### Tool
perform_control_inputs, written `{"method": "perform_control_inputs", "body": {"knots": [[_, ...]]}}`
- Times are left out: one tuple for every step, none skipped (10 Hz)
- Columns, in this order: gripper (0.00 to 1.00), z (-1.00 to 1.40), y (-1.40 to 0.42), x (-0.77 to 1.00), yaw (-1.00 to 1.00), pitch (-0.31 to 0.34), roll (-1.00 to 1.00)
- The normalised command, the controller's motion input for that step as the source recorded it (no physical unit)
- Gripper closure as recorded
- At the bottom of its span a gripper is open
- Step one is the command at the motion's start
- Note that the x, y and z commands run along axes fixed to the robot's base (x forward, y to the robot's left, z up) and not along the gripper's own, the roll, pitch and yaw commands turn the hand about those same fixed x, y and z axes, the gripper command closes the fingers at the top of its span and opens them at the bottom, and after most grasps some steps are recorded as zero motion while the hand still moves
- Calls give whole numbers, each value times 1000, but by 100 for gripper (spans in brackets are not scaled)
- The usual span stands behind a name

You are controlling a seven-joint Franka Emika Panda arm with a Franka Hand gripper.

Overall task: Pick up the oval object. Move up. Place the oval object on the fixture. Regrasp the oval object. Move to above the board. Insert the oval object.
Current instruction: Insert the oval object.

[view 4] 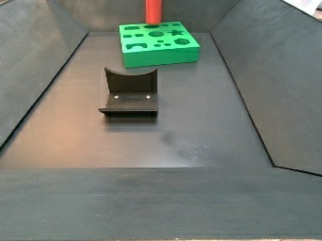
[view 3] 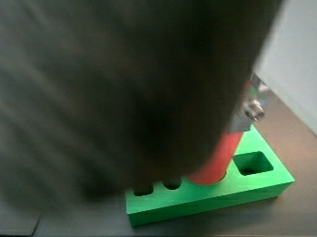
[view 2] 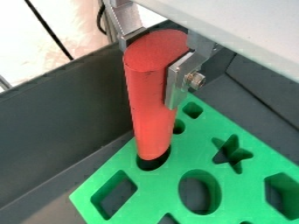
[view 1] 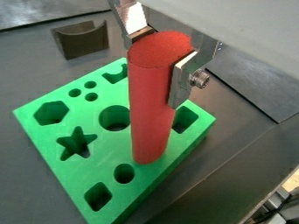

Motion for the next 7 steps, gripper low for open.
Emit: {"method": "perform_control_inputs", "body": {"knots": [[100,-209,0,537,-234,83,83],[100,-220,109,317,-157,67,0],[100,-174,320,246,-217,56,-77],[100,-134,331,194,-206,50,-157],[100,-197,374,31,-166,40,-194],[100,-240,231,-17,-180,27,-207],[100,-243,9,-197,-137,0,-259]]}}
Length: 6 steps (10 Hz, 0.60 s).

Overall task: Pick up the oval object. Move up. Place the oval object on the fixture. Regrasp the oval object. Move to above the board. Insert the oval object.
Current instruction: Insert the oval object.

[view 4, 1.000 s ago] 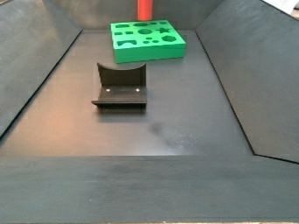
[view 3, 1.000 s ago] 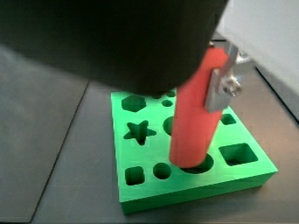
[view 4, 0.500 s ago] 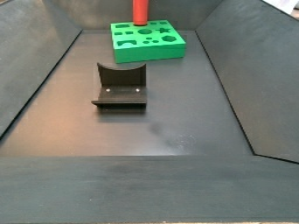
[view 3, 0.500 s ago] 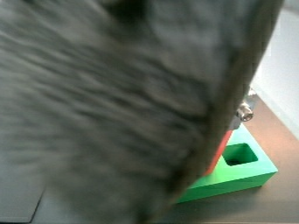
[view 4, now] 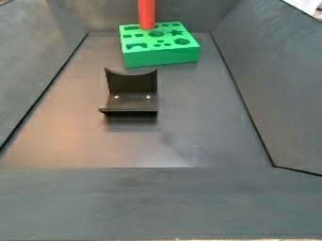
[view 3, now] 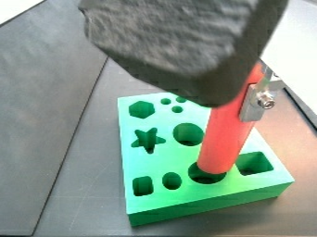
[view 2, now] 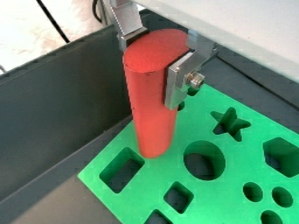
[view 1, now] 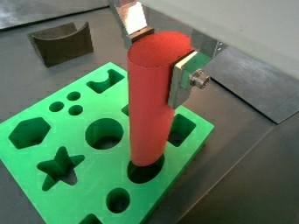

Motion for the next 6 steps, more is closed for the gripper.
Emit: {"method": "perform_control_inputs", "body": {"knots": [[100,-131,0,-217,-17,0,-297],[100,-14,-43,-197,0,0,-293],[100,-46,-31,-223,0,-4,-264],[100,-151,0,-200,0,0,-197],[100,-54,-63,-169,51,0,-197],[100,-97,-74,-163,46,-4,-171]]}}
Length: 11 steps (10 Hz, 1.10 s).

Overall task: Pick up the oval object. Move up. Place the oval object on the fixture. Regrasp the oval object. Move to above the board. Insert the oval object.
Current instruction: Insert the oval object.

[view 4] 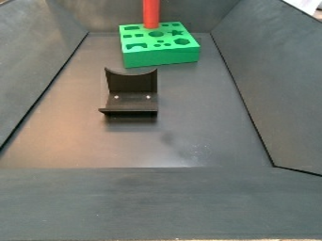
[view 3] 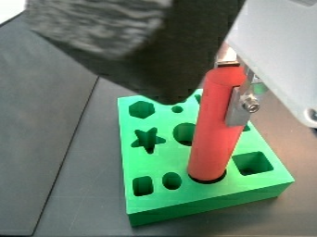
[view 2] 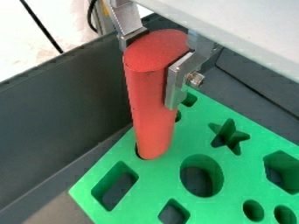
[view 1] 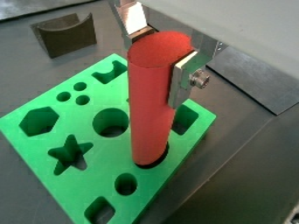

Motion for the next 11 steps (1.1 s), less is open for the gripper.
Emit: {"method": "perform_control_inputs", "body": {"knots": [[100,-120,-129,-89,14,0,-109],[100,-160,-111,-46,0,0,-96],[100,-251,-29,20,-11,0,-46],[100,-263,0,146,-29,50,0],[100,-303,11,174,-9,66,9],[100,-286,31,206,0,76,14],[100,-297,0,211,0,64,0],[100,-309,0,186,0,56,0],[100,-354,0,160,0,59,40],[100,-403,3,77,0,43,71],[100,-400,0,0,0,13,70]]}}
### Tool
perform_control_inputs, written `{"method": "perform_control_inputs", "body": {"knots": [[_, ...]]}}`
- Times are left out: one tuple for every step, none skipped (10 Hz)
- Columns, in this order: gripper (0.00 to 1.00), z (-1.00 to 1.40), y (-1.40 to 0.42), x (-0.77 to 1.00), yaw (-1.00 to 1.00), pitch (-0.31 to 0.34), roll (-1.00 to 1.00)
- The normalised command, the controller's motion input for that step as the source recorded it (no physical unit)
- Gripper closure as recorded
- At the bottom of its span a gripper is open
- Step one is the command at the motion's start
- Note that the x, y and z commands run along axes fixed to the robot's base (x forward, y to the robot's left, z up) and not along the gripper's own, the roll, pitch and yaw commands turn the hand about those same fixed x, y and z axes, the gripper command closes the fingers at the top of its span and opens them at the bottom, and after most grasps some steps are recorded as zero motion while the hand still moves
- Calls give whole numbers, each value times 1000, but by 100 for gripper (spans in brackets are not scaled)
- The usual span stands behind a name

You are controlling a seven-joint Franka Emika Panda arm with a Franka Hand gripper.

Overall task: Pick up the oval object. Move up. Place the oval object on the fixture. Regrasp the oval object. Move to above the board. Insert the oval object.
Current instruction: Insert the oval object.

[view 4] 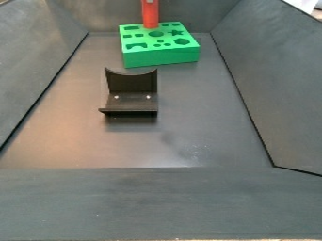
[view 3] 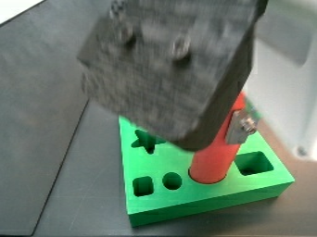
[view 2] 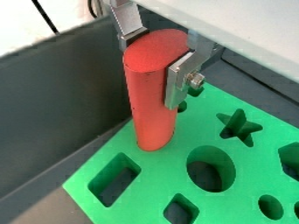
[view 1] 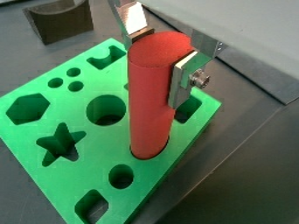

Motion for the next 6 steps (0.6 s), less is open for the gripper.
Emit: {"method": "perform_control_inputs", "body": {"knots": [[100,-394,0,0,0,0,74],[100,-374,0,0,0,0,67],[100,-314,0,0,0,0,7],[100,-214,0,-114,9,-57,-43],[100,-29,0,-63,31,-80,-74],[100,0,0,0,0,0,0]]}}
